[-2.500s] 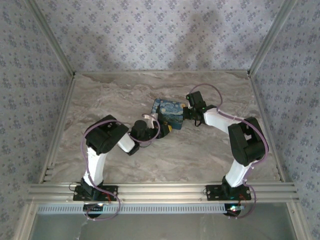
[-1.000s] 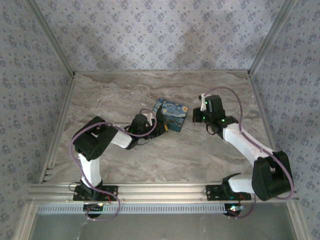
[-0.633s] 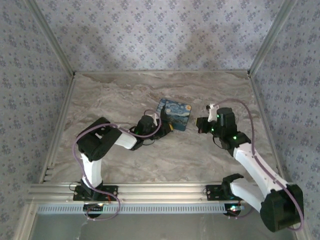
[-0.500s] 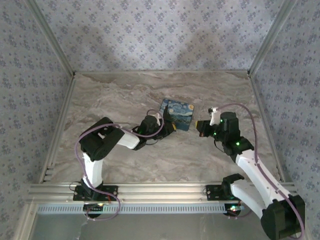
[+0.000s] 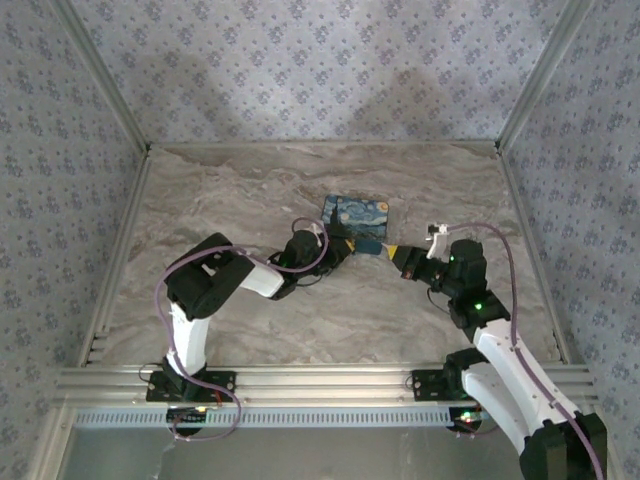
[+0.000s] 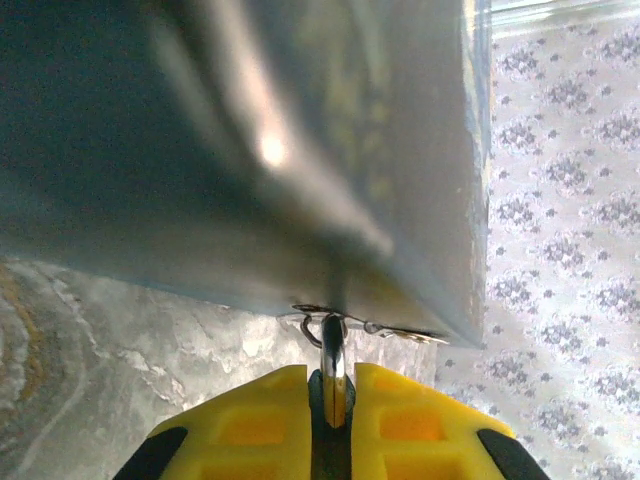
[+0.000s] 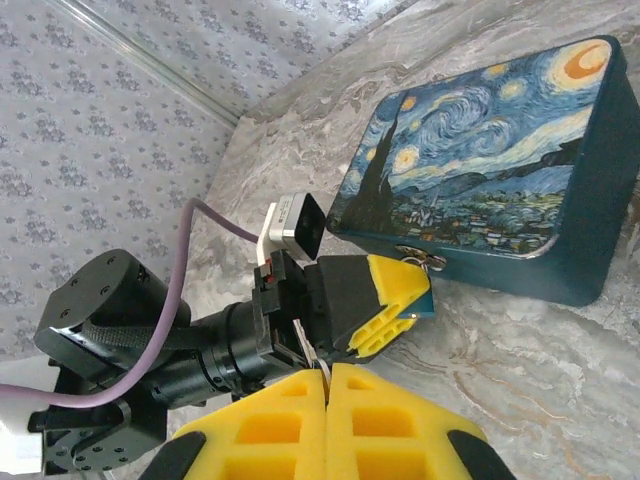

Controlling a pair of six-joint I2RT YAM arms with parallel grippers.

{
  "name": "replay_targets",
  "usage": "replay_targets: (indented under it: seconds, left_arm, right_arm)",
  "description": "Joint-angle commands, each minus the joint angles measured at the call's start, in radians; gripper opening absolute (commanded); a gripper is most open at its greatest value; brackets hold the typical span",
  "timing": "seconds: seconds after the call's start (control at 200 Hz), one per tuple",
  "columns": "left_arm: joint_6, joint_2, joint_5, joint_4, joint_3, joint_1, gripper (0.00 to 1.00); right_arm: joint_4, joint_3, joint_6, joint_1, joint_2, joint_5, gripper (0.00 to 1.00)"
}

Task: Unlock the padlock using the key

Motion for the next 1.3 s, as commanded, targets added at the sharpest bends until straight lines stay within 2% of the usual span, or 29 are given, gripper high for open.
replay_targets:
  seconds: [0.0,0.23,0.495,1.079,1.294]
  left_arm:
    - [-0.049,0.015,-0.038,0.087,0.045,-0.003,0.07]
    - [-0.062,0.023,-0.022,0.082,0.074,-0.004,0.07]
    - [-0.085,0.020,-0.010,0.112,0.074,-0.004,0.06]
    - [-0.092,0.020,0.001,0.133,0.079,-0.007,0.07]
    - [-0.098,0.026,0.000,0.147,0.071,-0.008,0.07]
  right_arm:
    - [0.127,-0.056,0.150,-0.007,-0.014,0.036,0.00]
    - [0.198,-0.138,0.244,-0.004,-0.014,0.089,0.00]
    - [0.229,-0.170,0.275,0.018,0.005,0.130,0.00]
    - [0.404,-0.146,0.339,0.118,0.219,0.217,0.00]
    - [0.420,-0.145,0.350,0.141,0.239,0.242,0.00]
